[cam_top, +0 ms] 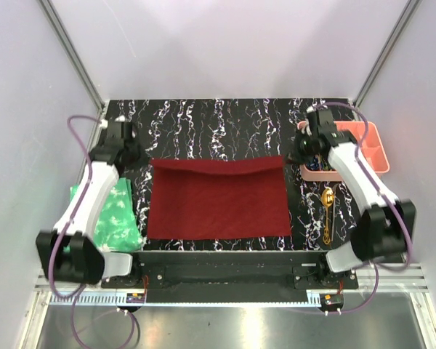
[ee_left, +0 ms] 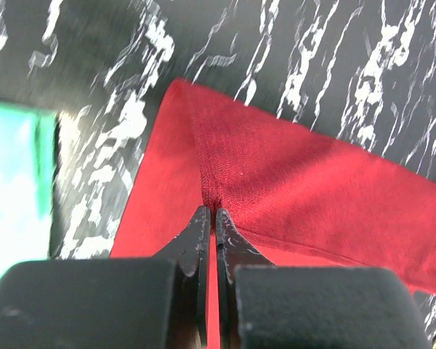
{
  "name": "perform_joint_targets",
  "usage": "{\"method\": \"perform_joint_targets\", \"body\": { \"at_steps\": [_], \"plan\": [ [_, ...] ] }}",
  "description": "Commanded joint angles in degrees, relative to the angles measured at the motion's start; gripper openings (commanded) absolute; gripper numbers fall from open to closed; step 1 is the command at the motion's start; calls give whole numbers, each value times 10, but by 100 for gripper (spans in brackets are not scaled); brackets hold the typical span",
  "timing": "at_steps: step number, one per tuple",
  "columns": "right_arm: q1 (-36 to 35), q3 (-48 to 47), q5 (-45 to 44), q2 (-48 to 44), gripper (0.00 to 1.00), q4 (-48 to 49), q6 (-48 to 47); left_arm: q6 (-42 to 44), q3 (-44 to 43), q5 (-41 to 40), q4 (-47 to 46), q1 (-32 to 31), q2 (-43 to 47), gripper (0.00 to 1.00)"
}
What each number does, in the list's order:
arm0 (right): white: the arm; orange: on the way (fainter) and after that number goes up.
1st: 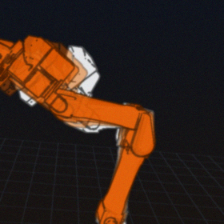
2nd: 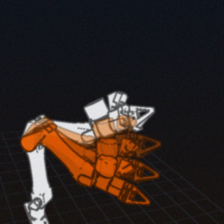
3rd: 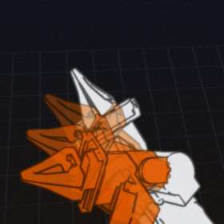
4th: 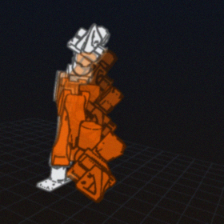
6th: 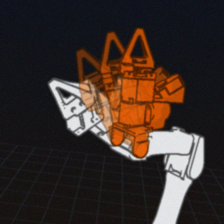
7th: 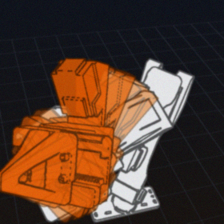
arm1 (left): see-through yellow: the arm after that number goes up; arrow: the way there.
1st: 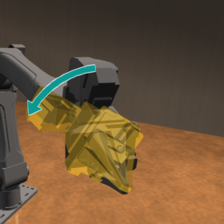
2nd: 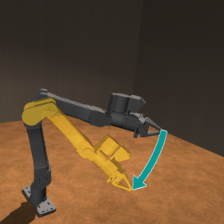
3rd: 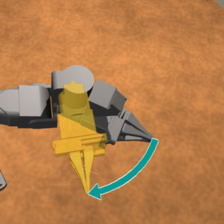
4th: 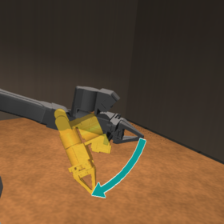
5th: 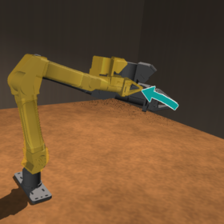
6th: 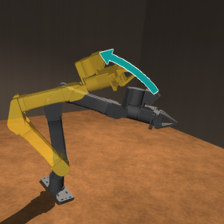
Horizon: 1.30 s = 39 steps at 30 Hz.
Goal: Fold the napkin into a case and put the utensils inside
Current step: Fold and flatten the napkin at the center of the board.
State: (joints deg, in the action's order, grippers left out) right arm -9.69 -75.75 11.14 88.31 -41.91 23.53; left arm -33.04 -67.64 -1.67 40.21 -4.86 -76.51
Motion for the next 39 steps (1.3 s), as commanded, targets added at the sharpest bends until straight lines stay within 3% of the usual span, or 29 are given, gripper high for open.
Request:
{"method": "perform_joint_targets", "body": {
  "at_steps": [1,6,13,19,39],
  "plan": [
    [-9,92,70,-97,0,-6,42,-5,86,13,33,3,73,0],
    [-21,177,86,-176,0,-12,69,-26,154,57,58,1,144,0],
    [-22,256,110,-200,0,-14,87,-49,223,111,72,1,174,0],
    [-22,269,78,-237,0,-34,100,-54,214,67,110,1,202,0],
    [-22,300,26,-264,0,-109,128,-75,222,65,184,1,232,0]
  ]
}}
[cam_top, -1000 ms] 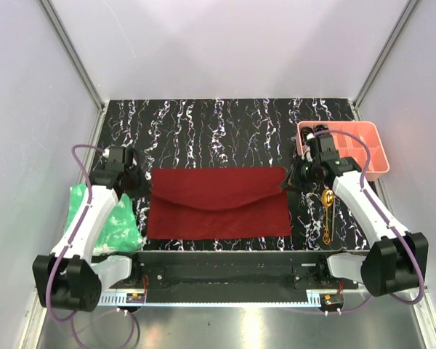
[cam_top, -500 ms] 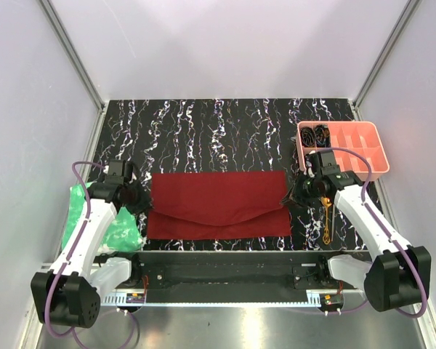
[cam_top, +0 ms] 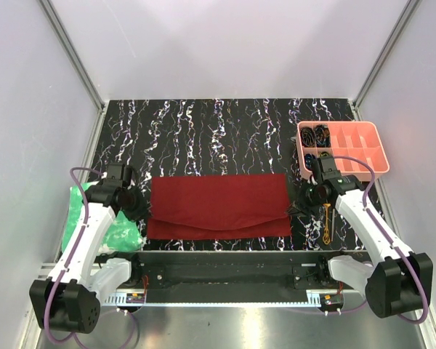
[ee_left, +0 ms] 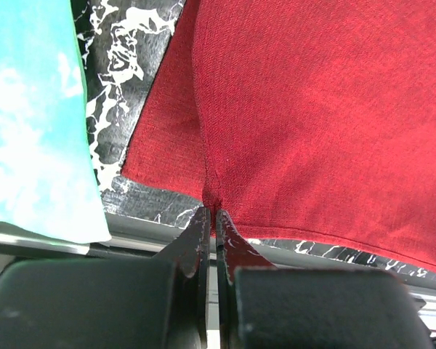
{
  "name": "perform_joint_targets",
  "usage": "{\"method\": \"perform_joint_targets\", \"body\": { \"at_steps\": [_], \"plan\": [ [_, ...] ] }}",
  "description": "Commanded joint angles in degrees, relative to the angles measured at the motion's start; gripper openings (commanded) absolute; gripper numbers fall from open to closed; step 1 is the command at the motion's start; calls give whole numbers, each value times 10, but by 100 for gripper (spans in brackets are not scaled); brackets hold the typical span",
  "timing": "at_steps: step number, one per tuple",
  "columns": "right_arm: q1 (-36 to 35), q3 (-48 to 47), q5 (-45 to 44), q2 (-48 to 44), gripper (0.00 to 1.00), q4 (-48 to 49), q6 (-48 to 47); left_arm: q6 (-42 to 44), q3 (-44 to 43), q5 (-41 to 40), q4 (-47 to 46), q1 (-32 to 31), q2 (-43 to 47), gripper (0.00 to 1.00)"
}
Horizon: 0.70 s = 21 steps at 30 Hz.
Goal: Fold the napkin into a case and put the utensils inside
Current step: Fold and flatten the napkin at the center of the board.
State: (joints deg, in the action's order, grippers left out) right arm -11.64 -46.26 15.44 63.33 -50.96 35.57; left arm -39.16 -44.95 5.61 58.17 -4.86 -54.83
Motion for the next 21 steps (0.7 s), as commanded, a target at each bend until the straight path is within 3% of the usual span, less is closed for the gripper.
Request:
{"method": "perform_joint_targets", "body": {
  "at_steps": [1,21],
  "plan": [
    [-2,8,-9,-13,0,-18,8,-15,-5,-12,10,1,17,0],
    [-2,63,-7,42,0,36,27,-37,40,-53,-31,1,-65,0]
  ]
}}
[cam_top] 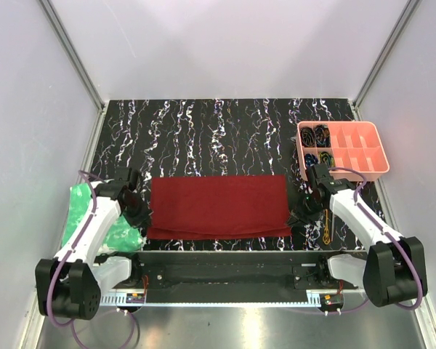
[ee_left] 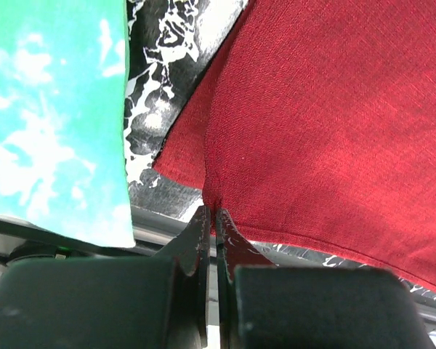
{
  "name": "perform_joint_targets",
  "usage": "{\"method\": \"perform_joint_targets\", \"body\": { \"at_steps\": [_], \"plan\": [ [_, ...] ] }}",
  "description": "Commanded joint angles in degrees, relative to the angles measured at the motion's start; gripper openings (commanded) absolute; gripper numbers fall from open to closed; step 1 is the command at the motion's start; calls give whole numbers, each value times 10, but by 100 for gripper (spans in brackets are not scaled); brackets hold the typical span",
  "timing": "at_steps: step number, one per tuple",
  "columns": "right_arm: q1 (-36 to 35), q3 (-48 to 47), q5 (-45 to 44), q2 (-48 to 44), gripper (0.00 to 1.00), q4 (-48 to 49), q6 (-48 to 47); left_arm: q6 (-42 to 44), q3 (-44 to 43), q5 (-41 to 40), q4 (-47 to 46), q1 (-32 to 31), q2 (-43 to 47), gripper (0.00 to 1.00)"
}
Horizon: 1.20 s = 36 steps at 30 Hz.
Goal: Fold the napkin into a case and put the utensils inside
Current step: Fold and flatten the napkin at the center of the board.
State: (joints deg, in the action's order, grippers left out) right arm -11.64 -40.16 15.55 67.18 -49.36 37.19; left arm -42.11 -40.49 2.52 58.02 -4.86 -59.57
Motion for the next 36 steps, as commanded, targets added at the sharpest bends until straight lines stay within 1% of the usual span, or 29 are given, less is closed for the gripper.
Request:
{"method": "perform_joint_targets", "body": {
  "at_steps": [1,11,18,24,31,36],
  "plan": [
    [-3,3,-9,4,0,21,11,-9,-4,-23,-32,1,-20,0],
    [-2,14,-21,31,0,37,33,-21,2,-23,-36,1,-39,0],
    [-2,21,-22,55,0,59,36,-34,21,-1,-39,1,-50,0],
    [-1,21,-27,59,2,60,39,-41,32,1,-34,1,-51,0],
    [-2,25,-29,54,6,60,38,-40,26,-9,-27,1,-68,0],
    [-2,29,-34,54,9,65,40,-41,32,-9,-21,1,-63,0]
  ]
}}
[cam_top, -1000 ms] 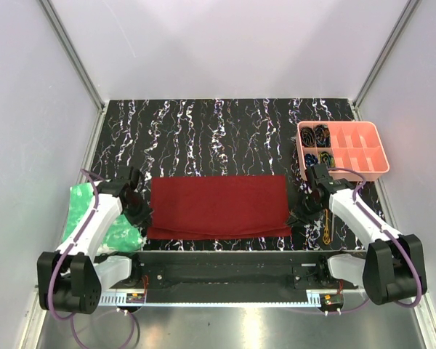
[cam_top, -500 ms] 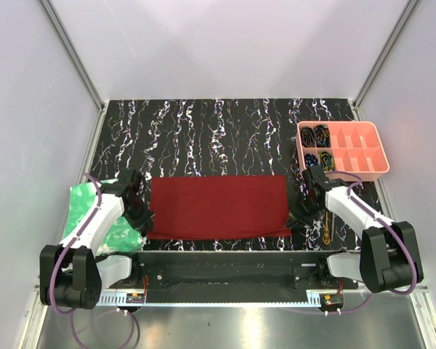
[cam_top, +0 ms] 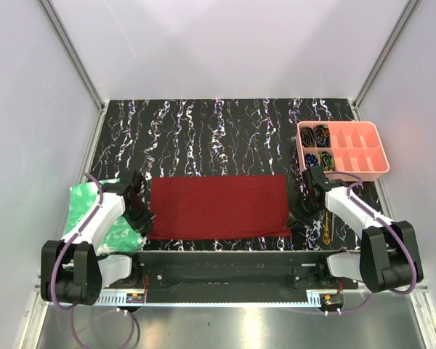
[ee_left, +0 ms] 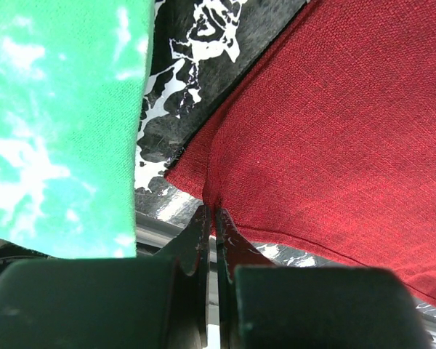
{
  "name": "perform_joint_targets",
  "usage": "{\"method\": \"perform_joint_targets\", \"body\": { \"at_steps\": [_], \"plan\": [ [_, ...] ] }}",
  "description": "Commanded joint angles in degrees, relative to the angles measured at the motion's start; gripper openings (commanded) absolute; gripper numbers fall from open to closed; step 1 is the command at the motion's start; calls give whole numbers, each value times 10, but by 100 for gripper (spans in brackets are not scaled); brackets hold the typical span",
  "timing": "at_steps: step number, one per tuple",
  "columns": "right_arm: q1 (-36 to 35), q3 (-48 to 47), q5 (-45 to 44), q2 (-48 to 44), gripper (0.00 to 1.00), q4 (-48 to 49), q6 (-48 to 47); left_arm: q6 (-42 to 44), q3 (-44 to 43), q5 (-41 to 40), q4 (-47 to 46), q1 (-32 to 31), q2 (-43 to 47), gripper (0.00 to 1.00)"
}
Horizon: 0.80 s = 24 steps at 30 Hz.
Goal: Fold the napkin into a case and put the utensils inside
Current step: Fold and flatten the napkin at the center of the board, then pick up the rectangle-folded napkin from the center of the board.
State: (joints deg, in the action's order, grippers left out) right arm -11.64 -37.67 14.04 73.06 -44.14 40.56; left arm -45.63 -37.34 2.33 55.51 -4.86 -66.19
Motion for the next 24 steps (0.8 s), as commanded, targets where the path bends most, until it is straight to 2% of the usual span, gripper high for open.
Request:
{"method": "perform_joint_targets", "body": {
  "at_steps": [1,3,5,6,7,9,10,11,12,14,18,20,23,24],
  "plan": [
    [-3,6,-19,-3,10,16,8,-7,-4,-11,8,1,1,0],
    [-2,6,-17,-3,14,17,9,-7,-11,-19,18,2,3,1],
    [-2,6,-13,-11,21,17,9,-6,-26,-17,23,4,5,11],
    [-2,6,-10,-16,32,16,9,-3,-33,-22,33,4,7,14],
    [-2,6,-8,-29,35,13,11,-4,-51,-22,40,4,11,28],
    [-2,11,-9,-47,39,13,17,2,-68,-36,57,4,21,38],
    [-2,14,-9,-63,42,13,16,5,-86,-36,63,4,24,43],
    [-2,15,-10,-73,43,13,17,11,-93,-36,71,4,31,43],
    [-2,17,-16,-82,49,12,22,11,-99,-43,73,4,34,45],
    [-2,17,-27,-106,60,7,31,15,-110,-35,67,4,46,47],
    [-2,7,-31,-123,66,-6,32,35,-98,25,38,4,60,46],
    [-2,-7,-31,-121,78,-14,22,44,-87,52,-10,4,59,43],
    [-2,-16,-13,-104,77,13,4,50,-74,94,-62,4,23,35],
    [-2,-14,25,-94,74,29,1,47,-64,113,-75,4,13,27]
  ]
}}
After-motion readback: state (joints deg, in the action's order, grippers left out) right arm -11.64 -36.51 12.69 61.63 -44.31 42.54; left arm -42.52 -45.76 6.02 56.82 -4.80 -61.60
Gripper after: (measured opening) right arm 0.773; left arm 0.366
